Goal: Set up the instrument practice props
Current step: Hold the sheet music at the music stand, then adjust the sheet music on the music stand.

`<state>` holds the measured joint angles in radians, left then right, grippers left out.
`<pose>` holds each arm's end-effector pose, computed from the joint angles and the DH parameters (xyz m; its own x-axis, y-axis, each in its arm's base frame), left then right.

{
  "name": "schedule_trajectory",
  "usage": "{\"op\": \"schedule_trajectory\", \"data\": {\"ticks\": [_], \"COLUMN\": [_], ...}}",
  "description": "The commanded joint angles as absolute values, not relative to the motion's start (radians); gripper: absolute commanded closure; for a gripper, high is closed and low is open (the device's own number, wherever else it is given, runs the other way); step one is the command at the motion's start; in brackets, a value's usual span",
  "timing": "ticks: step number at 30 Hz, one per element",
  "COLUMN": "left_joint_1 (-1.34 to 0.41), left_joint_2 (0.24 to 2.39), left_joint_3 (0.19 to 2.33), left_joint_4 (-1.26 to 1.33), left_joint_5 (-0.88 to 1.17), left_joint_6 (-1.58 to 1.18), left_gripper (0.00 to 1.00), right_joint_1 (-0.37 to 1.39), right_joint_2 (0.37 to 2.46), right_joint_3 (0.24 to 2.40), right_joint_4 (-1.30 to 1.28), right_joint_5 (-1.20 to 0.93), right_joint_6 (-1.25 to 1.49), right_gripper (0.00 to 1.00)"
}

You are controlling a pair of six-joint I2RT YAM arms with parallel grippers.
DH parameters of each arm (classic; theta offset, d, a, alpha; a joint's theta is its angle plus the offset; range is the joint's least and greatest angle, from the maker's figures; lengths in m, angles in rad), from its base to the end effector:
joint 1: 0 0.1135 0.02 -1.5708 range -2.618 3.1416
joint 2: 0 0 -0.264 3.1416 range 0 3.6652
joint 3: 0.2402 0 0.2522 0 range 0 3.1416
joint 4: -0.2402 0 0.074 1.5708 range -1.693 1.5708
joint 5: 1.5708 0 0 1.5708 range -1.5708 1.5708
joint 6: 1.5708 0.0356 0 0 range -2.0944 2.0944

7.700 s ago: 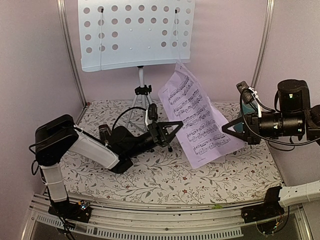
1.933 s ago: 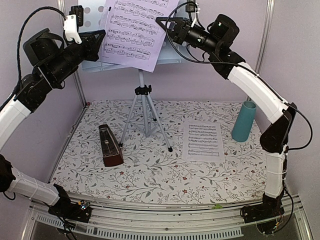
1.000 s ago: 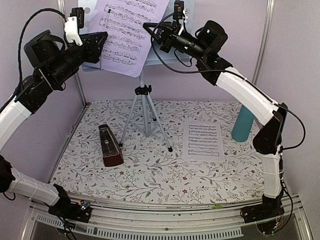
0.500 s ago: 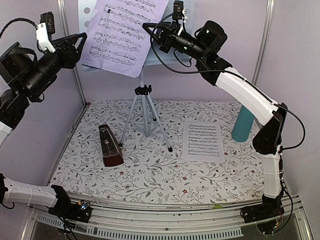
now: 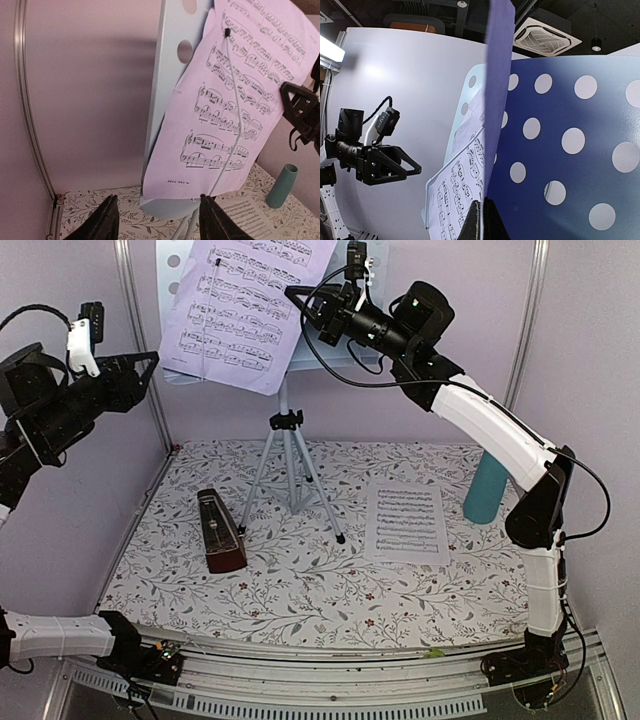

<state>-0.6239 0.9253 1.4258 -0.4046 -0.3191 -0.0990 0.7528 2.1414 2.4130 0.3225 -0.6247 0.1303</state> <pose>0.1320 -0.0813 0.5049 0.0476 -0.1499 -0.9876 0.3075 0.9429 -0.1283 0.3271 0.3350 0.5168 0.2870 0.4133 -0.8642 -0.9536 0.2087 -0.2169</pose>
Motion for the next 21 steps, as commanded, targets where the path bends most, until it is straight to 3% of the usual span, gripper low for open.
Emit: {"op": "schedule_trajectory", "data": {"ticks": [1, 11, 21], "left_joint_1": [-0.477, -0.094, -0.053], "left_joint_2": [0.953, 0.985, 0.992], "left_joint_3": [1.411, 1.365, 1.348], "left_joint_4": [-0.504, -0.356, -0.296], "left_joint_5": [-0.117, 0.525, 0.681], "left_joint_6": [-0.155, -0.264, -0.276], "left_gripper": [0.45, 0.47, 0.48], "right_joint_1": [0.76, 0.76, 0.76], "right_joint_2": [2.146, 2.14, 2.125], "right_joint_3": [2.427, 2.425, 2.406], "right_joint_4": [0.329, 0.331, 0.331], "right_joint_5": [-0.634, -0.642, -0.643], "right_joint_6": [0.132, 0.141, 0.134], "right_gripper": [1.0, 1.0, 1.0]}}
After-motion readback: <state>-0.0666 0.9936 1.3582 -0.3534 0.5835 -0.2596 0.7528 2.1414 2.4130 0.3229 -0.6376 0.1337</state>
